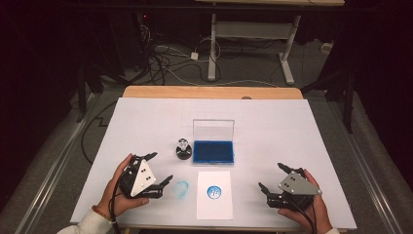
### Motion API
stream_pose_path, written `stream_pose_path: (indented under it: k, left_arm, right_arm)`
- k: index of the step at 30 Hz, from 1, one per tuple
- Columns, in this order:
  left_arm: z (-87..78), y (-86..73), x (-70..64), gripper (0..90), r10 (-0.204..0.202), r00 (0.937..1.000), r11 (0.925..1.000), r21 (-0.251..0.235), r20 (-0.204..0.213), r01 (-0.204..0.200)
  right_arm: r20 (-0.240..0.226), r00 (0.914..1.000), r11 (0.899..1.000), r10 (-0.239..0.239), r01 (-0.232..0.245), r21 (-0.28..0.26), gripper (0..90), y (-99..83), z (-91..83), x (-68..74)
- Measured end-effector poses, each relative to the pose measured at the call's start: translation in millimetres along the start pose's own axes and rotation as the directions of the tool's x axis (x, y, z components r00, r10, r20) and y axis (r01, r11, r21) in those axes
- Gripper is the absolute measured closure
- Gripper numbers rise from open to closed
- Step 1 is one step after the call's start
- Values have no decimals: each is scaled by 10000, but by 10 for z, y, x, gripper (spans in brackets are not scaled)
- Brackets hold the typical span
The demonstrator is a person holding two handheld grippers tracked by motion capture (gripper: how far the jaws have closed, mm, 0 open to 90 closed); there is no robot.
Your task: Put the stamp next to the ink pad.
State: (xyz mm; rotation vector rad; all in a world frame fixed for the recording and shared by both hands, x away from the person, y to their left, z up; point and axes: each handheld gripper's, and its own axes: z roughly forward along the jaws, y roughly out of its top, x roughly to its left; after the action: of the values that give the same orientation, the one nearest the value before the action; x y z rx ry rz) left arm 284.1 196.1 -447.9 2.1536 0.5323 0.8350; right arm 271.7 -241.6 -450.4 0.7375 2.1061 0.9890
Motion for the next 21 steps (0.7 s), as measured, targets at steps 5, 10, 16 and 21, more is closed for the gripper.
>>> stream_pose_path:
  k: [5, 10, 16, 21]
  left_arm:
    - [18, -123, 13, 167, -231, 9994, 9993, 292, 258, 223]
    - [23, -253, 35, 167, -654, 9973, 9962, 601, 330, 634]
    - [-17, -373, 6, 167, -961, 9944, 9916, 917, 448, 917]
    - [-69, -396, -27, 167, -855, 9960, 9912, 1039, 255, 824]
  right_arm:
    - [31, 10000, 10000, 52, -52, 27, 172, -2, 2, -2]
    - [-5, 10000, 10000, 25, -25, 64, 172, 3, 16, 9]
    - [-25, 10000, 9999, 6, -6, 142, 172, -3, 38, 7]
    - [-75, 10000, 9999, -39, 40, 101, 171, 11, 36, 17]
